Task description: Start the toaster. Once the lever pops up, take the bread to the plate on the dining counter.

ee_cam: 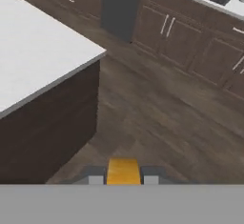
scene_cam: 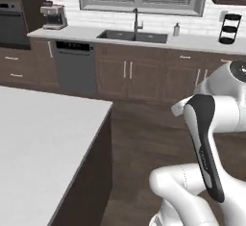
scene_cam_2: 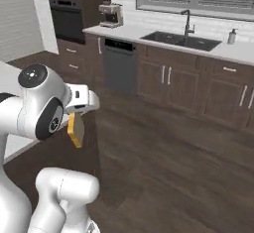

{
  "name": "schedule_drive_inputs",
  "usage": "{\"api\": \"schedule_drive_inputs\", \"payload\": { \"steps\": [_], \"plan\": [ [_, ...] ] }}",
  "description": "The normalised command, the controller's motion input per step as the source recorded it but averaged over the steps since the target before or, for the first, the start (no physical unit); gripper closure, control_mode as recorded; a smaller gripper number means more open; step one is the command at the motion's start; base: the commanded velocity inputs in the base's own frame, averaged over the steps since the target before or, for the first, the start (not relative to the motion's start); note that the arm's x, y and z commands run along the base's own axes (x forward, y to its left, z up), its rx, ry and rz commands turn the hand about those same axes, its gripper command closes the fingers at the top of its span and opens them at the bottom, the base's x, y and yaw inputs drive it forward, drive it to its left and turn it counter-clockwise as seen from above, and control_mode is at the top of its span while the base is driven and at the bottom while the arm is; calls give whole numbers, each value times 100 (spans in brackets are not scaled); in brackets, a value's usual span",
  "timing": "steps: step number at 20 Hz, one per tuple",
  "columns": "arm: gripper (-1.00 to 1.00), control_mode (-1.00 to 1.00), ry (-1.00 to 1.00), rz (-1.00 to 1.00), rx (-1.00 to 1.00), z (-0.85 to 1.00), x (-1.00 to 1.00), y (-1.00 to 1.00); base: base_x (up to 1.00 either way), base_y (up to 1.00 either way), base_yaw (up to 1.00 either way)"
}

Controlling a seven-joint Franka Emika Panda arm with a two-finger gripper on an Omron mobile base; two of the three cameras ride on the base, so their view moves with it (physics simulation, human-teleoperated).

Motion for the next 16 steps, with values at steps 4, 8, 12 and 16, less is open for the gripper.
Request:
{"api": "schedule_drive_inputs", "payload": {
  "steps": [4,8,12,16],
  "plan": [
    [100,100,0,0,0,0,0,0,0,0,100],
    [100,100,0,0,0,0,0,0,-15,-8,96],
    [100,100,0,0,0,0,0,0,-50,1,83],
    [100,100,0,0,0,0,0,0,-54,22,78]
  ]
}}
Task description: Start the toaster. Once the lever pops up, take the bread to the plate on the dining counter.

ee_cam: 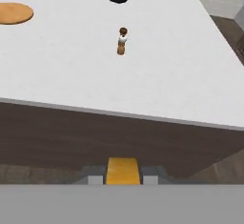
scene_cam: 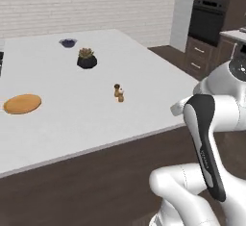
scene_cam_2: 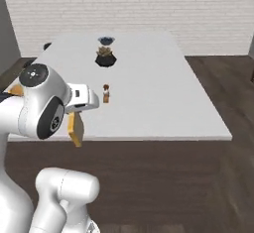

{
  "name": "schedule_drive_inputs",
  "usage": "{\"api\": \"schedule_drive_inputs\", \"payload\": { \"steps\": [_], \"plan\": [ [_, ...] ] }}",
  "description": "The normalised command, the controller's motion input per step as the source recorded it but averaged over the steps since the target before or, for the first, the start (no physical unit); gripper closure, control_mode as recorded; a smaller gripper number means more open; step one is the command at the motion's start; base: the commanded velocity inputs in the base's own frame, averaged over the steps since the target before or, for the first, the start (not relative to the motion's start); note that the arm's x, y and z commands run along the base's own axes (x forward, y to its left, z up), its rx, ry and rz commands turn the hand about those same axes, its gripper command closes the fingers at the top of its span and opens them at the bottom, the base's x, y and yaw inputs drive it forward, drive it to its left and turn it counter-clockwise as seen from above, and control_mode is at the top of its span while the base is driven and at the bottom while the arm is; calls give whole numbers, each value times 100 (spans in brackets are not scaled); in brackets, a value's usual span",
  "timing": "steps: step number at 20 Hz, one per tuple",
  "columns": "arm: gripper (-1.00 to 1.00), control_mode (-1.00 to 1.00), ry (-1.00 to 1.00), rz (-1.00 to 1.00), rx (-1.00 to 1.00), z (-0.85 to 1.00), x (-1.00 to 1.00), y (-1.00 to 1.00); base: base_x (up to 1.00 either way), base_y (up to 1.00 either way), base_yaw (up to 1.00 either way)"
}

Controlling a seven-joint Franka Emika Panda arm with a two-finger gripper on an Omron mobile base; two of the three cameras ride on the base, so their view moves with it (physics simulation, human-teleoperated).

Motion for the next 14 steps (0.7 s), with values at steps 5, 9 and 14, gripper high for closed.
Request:
{"api": "schedule_drive_inputs", "payload": {
  "steps": [5,9,14],
  "plan": [
    [100,100,0,0,0,0,0,0,-63,97,22],
    [100,100,0,0,0,0,0,0,-32,100,4],
    [100,100,0,0,0,0,0,0,-20,100,-2]
  ]
}}
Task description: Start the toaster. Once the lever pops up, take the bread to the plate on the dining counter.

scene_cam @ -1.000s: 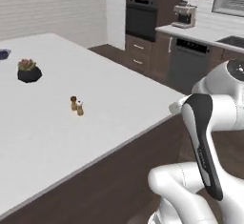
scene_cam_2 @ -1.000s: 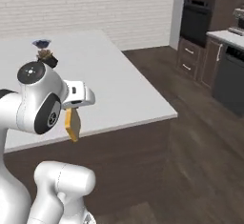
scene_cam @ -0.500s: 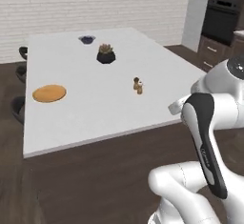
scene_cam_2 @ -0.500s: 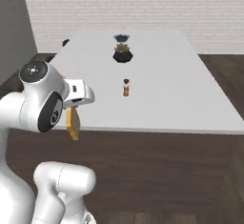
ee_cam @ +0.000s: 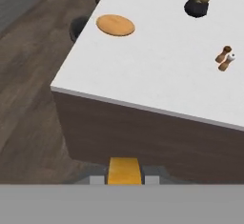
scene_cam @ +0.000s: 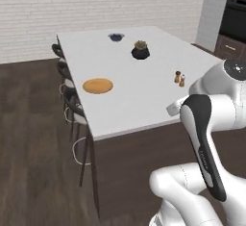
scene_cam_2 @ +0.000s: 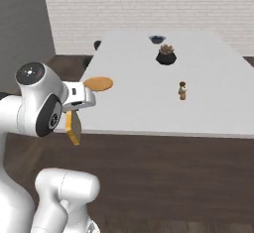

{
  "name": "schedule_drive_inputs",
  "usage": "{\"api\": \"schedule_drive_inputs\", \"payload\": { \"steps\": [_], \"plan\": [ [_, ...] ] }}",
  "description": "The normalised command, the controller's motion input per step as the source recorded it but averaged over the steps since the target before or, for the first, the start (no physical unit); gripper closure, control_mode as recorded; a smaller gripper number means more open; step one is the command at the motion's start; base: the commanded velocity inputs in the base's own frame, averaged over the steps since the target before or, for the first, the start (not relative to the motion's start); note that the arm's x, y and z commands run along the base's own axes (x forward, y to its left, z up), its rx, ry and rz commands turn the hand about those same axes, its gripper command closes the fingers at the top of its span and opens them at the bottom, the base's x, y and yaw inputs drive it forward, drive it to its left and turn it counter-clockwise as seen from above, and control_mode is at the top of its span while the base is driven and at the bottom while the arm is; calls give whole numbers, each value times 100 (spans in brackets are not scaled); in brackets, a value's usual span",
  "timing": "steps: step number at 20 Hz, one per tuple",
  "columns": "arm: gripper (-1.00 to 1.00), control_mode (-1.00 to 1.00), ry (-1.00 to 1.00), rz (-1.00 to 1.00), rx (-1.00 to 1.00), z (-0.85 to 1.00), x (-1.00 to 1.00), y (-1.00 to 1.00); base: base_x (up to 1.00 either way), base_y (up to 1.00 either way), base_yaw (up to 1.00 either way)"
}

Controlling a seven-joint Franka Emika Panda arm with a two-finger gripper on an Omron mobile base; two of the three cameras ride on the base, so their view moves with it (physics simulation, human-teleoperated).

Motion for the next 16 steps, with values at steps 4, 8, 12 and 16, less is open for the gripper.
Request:
{"api": "schedule_drive_inputs", "payload": {
  "steps": [4,8,12,16],
  "plan": [
    [100,100,0,0,0,0,0,0,-28,100,-9],
    [100,100,0,0,0,0,0,0,-33,100,-15],
    [100,100,0,0,0,0,0,0,-9,100,-25],
    [100,100,0,0,0,0,0,0,0,100,-39]
  ]
}}
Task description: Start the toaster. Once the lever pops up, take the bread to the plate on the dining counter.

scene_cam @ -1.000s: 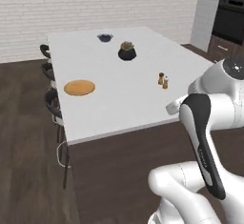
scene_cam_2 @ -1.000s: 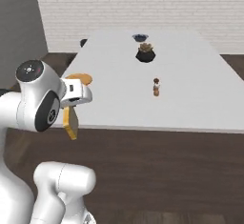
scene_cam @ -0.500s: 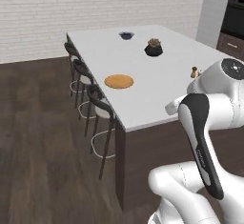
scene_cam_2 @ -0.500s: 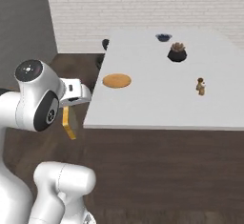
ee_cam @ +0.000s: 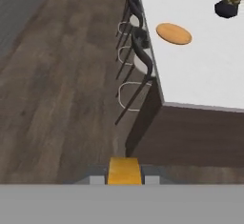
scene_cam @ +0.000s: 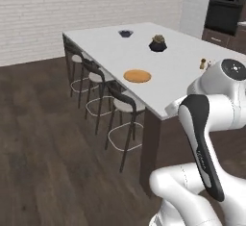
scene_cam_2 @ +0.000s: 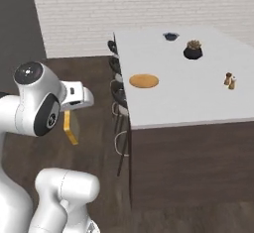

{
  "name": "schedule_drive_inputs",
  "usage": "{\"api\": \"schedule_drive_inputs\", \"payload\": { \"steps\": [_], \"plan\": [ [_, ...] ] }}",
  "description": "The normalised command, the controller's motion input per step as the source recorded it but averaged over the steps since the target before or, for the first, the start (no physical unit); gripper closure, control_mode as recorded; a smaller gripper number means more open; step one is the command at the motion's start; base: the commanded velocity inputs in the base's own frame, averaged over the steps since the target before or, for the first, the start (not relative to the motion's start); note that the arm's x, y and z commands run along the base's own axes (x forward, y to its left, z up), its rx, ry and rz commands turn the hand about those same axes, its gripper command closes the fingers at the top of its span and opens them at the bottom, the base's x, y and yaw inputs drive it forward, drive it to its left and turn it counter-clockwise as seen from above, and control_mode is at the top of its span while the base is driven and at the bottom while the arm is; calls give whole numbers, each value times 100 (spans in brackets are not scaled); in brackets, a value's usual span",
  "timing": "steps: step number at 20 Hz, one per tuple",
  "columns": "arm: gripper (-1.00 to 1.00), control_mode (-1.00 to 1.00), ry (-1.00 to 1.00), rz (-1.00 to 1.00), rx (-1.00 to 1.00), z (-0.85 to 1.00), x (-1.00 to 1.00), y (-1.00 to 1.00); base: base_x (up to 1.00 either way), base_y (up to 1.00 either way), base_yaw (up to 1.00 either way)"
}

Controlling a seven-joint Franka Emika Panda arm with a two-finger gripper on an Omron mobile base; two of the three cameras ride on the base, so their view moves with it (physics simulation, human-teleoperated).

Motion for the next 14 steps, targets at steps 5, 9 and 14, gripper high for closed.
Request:
{"api": "schedule_drive_inputs", "payload": {
  "steps": [5,9,14],
  "plan": [
    [100,100,0,0,0,0,0,0,0,100,-54],
    [100,100,0,0,0,0,0,0,12,100,-50],
    [100,100,0,0,0,0,0,0,54,100,-44]
  ]
}}
